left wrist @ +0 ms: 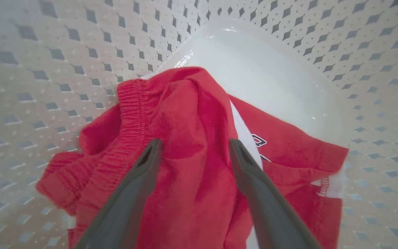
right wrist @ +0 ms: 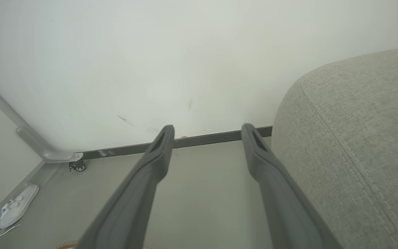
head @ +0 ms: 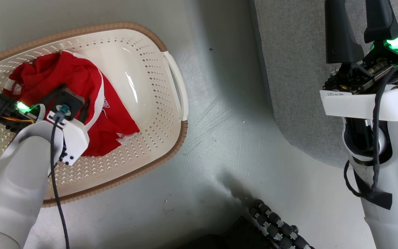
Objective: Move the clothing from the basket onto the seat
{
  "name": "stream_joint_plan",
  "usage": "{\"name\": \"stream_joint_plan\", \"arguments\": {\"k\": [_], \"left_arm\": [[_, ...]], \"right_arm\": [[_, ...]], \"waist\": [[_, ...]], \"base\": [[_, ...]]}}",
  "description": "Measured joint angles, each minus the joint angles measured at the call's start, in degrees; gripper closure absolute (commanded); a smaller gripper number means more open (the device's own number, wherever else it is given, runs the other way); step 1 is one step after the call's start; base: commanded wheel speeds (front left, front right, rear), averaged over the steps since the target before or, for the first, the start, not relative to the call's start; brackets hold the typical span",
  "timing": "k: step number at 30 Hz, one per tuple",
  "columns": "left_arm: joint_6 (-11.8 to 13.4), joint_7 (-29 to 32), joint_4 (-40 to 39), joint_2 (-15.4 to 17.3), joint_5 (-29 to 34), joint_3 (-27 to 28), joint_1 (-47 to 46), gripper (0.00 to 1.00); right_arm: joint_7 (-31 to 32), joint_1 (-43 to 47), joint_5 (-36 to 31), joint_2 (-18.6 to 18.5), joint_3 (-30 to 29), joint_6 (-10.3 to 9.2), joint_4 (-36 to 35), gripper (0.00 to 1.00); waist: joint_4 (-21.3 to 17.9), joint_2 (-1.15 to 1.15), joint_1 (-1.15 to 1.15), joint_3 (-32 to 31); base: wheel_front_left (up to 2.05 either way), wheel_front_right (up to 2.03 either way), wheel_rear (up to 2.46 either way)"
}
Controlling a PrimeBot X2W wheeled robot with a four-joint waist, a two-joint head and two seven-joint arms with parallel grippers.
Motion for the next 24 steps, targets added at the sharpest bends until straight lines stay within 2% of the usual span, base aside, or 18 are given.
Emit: {"name": "stream_joint_plan", "arguments": {"k": [10,24], "left_arm": [[2.1,-0.29,2.09,-0.04,0.41,0.83,-2.75,0.0],[1.54,0.54,5.91,-0.75,0.92,-0.51,-3.27,0.0]], "right_arm": [[0.0,0.01,0.0,0.03,0.03,0.0,-0.07,0.0],[0.0,0.02,0.0,0.07,0.34,0.0,-0.05,0.0]], "waist": [[-0.27,0.0,0.0,0.04],[-0.47,0.0,0.0,0.22]], "base": [[0.0,0.0,0.0],[0.0,0.0,0.0]]}}
